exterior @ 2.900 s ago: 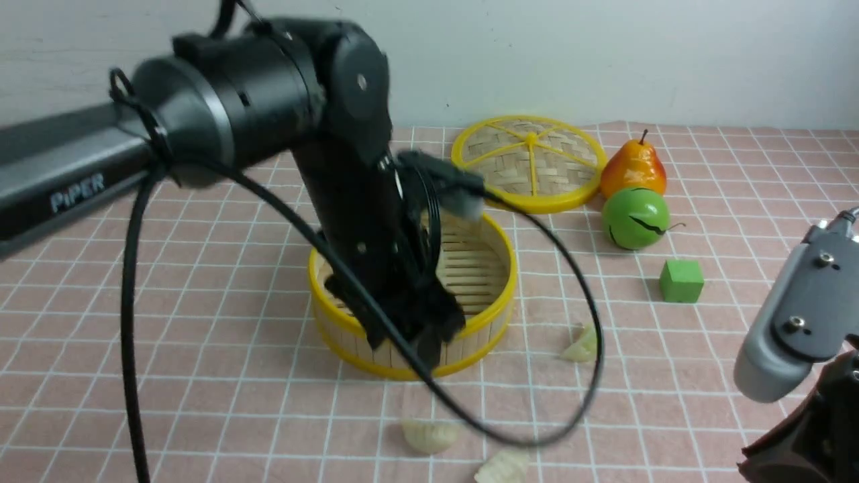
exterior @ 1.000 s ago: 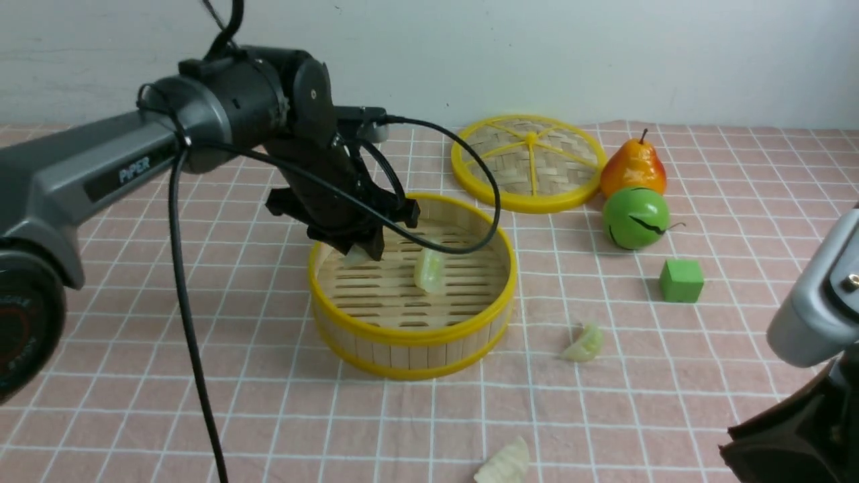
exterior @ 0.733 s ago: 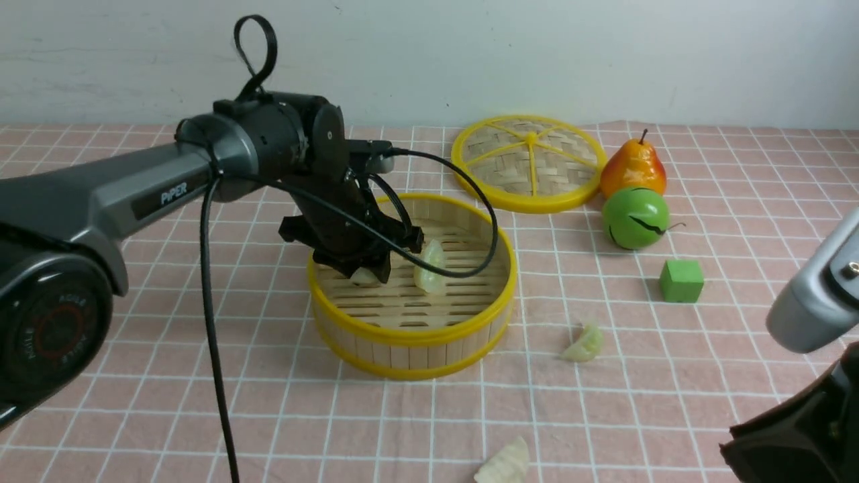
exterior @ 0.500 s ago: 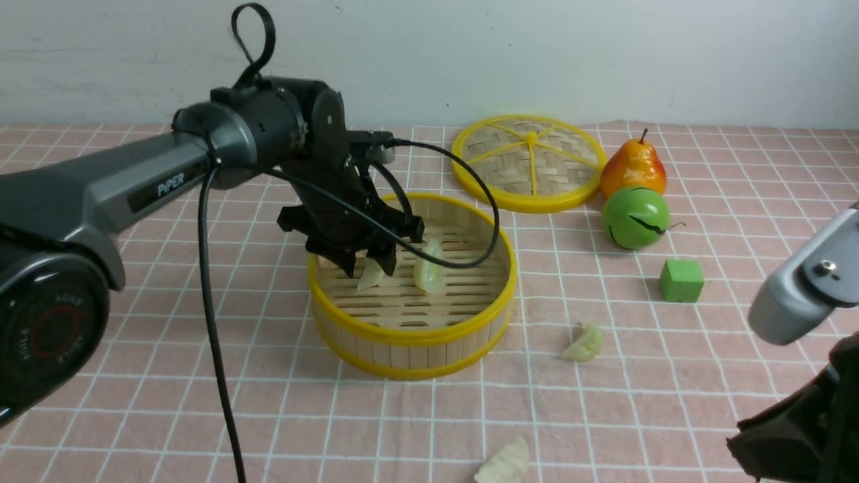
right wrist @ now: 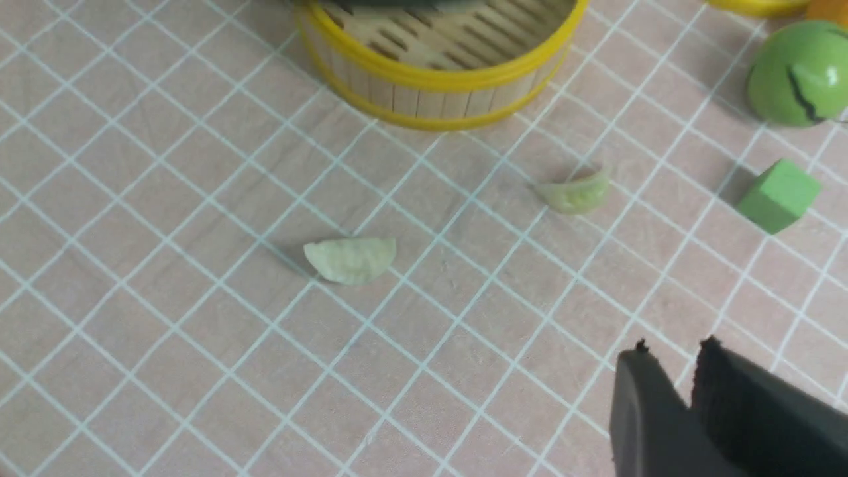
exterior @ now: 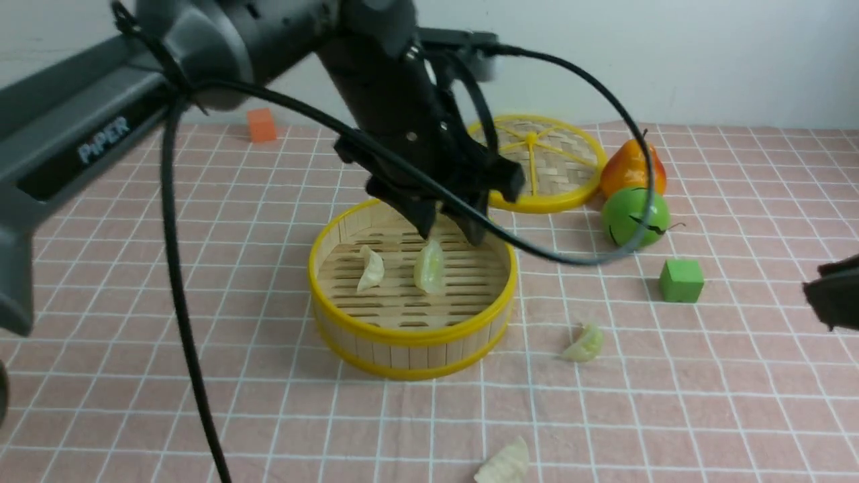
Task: Put the dumplings into the steamer on the table with the pink tablecloth.
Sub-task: 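Reach for and grasp a dumpling lying on the table beside the steamer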
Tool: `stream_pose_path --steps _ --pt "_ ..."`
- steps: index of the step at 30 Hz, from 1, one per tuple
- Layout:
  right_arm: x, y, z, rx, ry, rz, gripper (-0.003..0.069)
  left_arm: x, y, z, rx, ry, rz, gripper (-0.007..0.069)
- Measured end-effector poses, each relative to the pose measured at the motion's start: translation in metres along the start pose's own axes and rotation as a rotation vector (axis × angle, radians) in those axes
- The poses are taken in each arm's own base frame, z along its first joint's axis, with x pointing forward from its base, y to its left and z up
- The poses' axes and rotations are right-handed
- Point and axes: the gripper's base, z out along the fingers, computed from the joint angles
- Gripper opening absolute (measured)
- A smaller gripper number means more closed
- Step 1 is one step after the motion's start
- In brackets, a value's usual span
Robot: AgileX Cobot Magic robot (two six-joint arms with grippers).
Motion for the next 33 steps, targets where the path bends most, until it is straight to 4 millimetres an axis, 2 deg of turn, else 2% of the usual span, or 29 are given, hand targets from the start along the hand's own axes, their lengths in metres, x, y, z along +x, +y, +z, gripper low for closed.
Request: stream_pose_path --steps 4,8,12,15,16,18,19,21,22,24,25,26,27,28,30,33 --pt "0.007 0.001 -0.007 -0.009 0.034 0.013 0.0128 0.011 -0.025 0.012 -0.008 0.050 0.064 0.0404" --pt "0.012 0.002 -0.006 -0.014 0.091 0.014 0.0131 0.022 -0.027 0.004 -0.026 0.063 0.059 0.0356" --pt "0.012 0.002 -0.004 -0.021 0.113 0.017 0.0130 0.046 -0.020 -0.028 -0.067 0.049 0.071 0.0211" --pt "0.010 0.003 0.004 -0.030 0.139 0.022 0.0095 0.078 -0.016 -0.058 -0.073 0.043 0.063 0.0084" --pt "0.010 0.003 0.004 -0.031 0.140 0.023 0.0090 0.079 -0.016 -0.062 -0.072 0.033 0.063 0.0076" --pt "0.008 0.005 0.016 -0.055 0.187 0.014 0.0031 0.103 -0.013 -0.076 -0.073 0.038 0.055 0.0002" --pt "0.005 0.006 0.026 -0.073 0.218 0.003 -0.0001 0.119 -0.010 -0.087 -0.072 0.032 0.055 -0.0014" --pt "0.001 0.010 0.046 -0.119 0.278 -0.018 -0.0018 0.139 -0.008 -0.099 -0.071 0.025 0.052 -0.0014" --pt "0.001 0.011 0.046 -0.120 0.277 -0.023 -0.0019 0.141 -0.007 -0.101 -0.071 0.023 0.052 -0.0014" --pt "-0.006 0.021 0.077 -0.179 0.363 -0.062 -0.0018 0.170 -0.003 -0.116 -0.067 -0.002 0.051 -0.0014" --pt "-0.010 0.025 0.088 -0.195 0.387 -0.077 -0.0015 0.180 -0.002 -0.120 -0.065 -0.014 0.050 -0.0014" --pt "-0.010 0.026 0.090 -0.199 0.393 -0.079 -0.0015 0.182 -0.001 -0.121 -0.065 -0.018 0.051 -0.0014" --pt "-0.016 0.035 0.105 -0.222 0.423 -0.099 -0.0012 0.196 0.001 -0.127 -0.061 -0.038 0.049 -0.0014" --pt "-0.018 0.038 0.112 -0.231 0.435 -0.107 -0.0011 0.199 0.001 -0.128 -0.060 -0.044 0.047 -0.0014" --pt "-0.028 0.052 0.134 -0.257 0.472 -0.135 -0.0009 0.220 0.005 -0.134 -0.054 -0.085 0.037 -0.0014" --pt "-0.031 0.066 0.172 -0.269 0.547 -0.128 0.0001 0.239 0.008 -0.132 -0.049 -0.109 0.032 -0.0014"
